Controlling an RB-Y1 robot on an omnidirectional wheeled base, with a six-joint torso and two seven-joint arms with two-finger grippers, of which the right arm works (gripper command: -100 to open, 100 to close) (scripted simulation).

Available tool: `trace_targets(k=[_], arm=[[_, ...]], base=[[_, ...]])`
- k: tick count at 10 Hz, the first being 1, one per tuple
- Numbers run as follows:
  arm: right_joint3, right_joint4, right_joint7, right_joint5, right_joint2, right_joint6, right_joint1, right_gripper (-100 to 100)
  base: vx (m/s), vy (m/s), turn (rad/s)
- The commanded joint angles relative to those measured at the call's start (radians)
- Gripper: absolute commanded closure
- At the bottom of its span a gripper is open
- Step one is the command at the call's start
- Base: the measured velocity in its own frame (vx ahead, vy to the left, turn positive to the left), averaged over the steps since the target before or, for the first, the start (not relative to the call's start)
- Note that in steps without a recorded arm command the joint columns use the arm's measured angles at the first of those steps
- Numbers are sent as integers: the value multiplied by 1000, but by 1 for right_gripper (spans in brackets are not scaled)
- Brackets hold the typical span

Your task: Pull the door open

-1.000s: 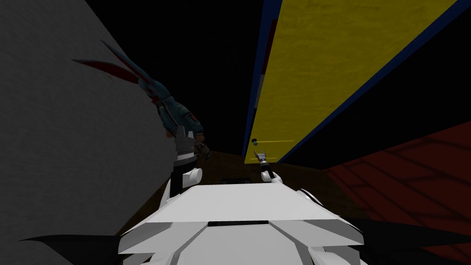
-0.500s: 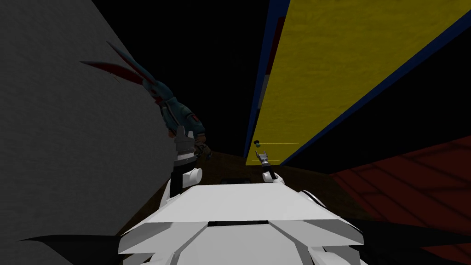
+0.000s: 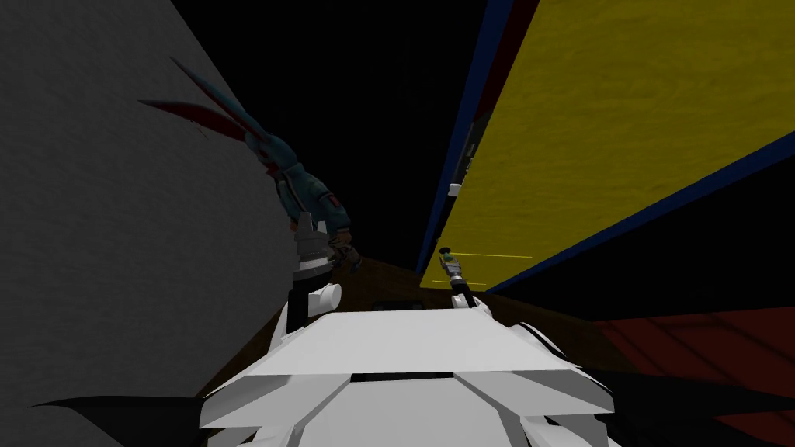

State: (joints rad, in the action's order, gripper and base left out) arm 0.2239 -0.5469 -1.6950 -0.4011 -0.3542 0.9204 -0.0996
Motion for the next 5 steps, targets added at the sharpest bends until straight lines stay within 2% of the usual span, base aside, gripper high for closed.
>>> trace_targets(k=[1,2,3,5], arm=[[-7,-35,-1,-5,-13,-11,22,-100],[-4,-9,-6,-3,-9,3,9,-100],[-4,-9,-6,-3,-9,3,9,100],[-4,-9,-6,-3,-9,3,9,100]], base=[[155,16,42],[56,5,4],[0,-4,-17],[-18,-8,8]])
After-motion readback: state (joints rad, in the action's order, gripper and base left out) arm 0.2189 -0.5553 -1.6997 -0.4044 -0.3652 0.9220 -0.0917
